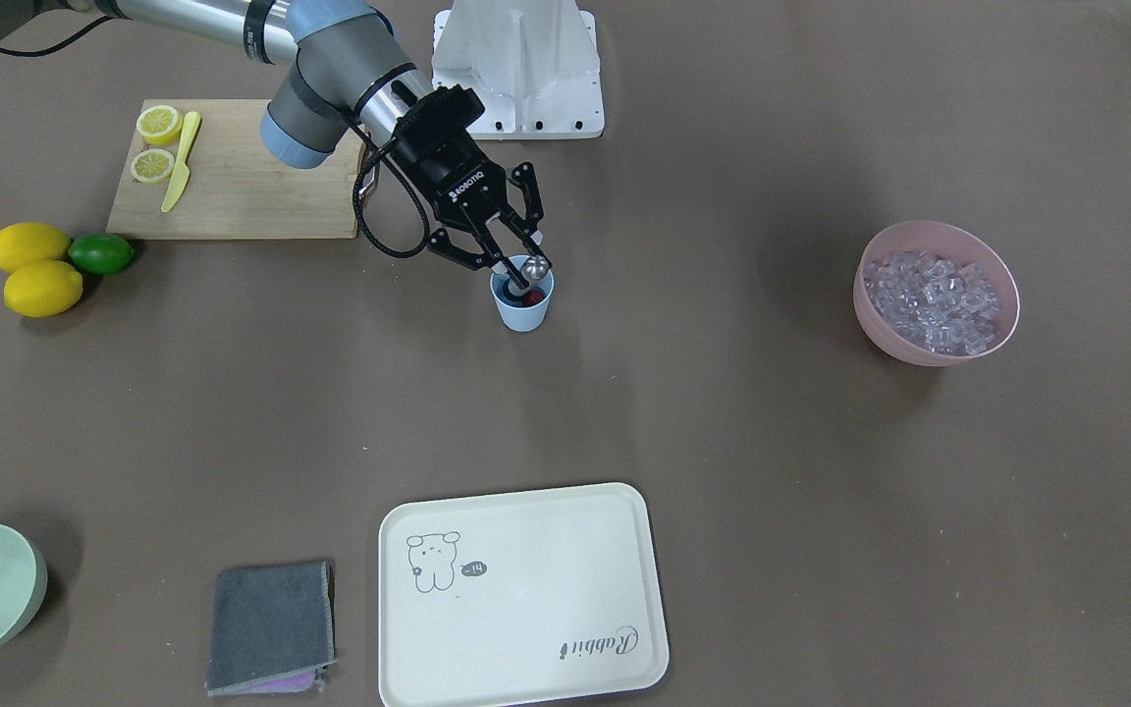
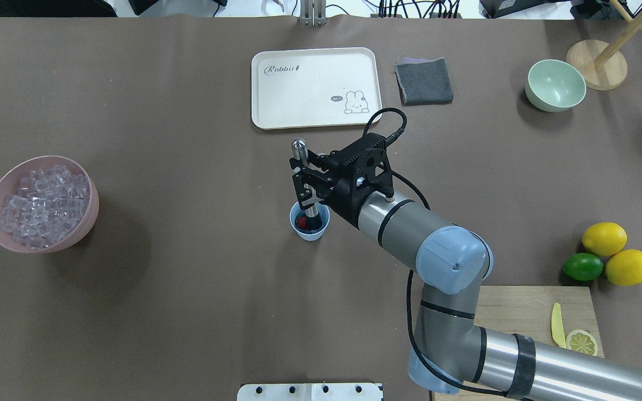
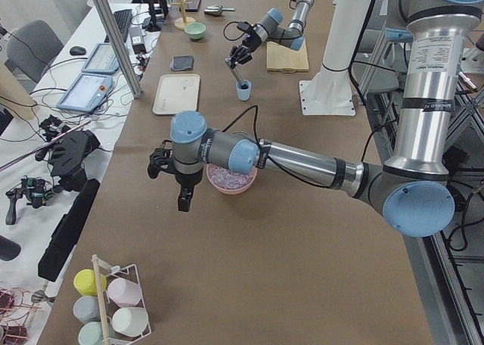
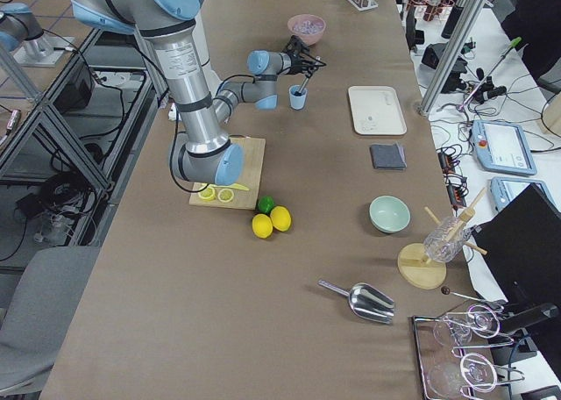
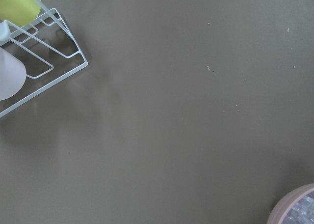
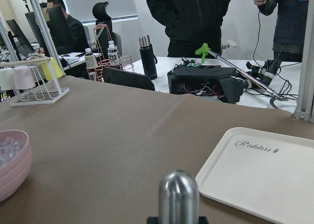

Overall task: Mash ice and strawberries in cup
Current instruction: 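Press the muddler up and down inside the cup with the right gripper, then lift the muddler out of the cup and carry it back with the right gripper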

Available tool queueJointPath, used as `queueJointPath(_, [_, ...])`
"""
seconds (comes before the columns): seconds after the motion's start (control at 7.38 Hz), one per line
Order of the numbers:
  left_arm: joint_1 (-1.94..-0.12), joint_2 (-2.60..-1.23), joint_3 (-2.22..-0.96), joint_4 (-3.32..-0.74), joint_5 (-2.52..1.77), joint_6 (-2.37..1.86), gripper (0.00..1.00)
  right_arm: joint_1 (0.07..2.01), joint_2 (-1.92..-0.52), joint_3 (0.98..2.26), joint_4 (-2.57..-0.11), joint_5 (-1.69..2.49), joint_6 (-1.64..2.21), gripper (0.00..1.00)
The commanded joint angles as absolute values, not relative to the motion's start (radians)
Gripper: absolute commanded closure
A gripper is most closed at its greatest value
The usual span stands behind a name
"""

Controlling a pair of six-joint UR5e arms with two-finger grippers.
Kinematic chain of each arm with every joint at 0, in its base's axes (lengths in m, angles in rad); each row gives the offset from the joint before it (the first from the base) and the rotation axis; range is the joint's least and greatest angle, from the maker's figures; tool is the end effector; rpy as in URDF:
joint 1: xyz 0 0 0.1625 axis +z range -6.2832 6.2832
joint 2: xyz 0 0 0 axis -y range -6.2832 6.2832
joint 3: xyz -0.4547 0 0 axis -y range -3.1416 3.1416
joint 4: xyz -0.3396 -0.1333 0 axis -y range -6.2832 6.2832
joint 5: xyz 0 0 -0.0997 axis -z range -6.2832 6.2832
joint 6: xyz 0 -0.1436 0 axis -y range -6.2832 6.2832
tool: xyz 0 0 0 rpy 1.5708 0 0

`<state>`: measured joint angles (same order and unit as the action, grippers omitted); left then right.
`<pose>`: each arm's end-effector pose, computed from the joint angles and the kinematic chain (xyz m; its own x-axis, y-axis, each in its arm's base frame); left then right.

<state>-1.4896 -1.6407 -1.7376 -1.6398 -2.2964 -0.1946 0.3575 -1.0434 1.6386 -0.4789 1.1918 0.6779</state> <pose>0.0018 -0.4908 0.6089 0.7306 0.0710 -0.6791 0.0652 0.9828 0.1729 -0.5259 -0.3954 0.2505 0.4532 -0.6032 0.6564 -0.5045 0.4335 0.7467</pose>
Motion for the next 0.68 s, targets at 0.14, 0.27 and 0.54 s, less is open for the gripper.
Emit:
queueJointPath(0.14, [-1.489, -1.64, -1.741, -1.64, -2.296, -0.195, 0.03, 0.394, -1.008, 1.658, -0.488, 1.219, 0.67, 1.0])
queueJointPath(0.27, [-1.489, -1.64, -1.741, -1.64, -2.296, -0.195, 0.03, 0.447, -1.008, 1.672, -0.498, 1.276, 0.672, 1.0])
queueJointPath(0.54, [-1.489, -1.637, -1.744, -1.64, -2.296, -0.199, 0.03, 0.55, -1.014, 1.78, -0.735, 1.368, 0.686, 1.0])
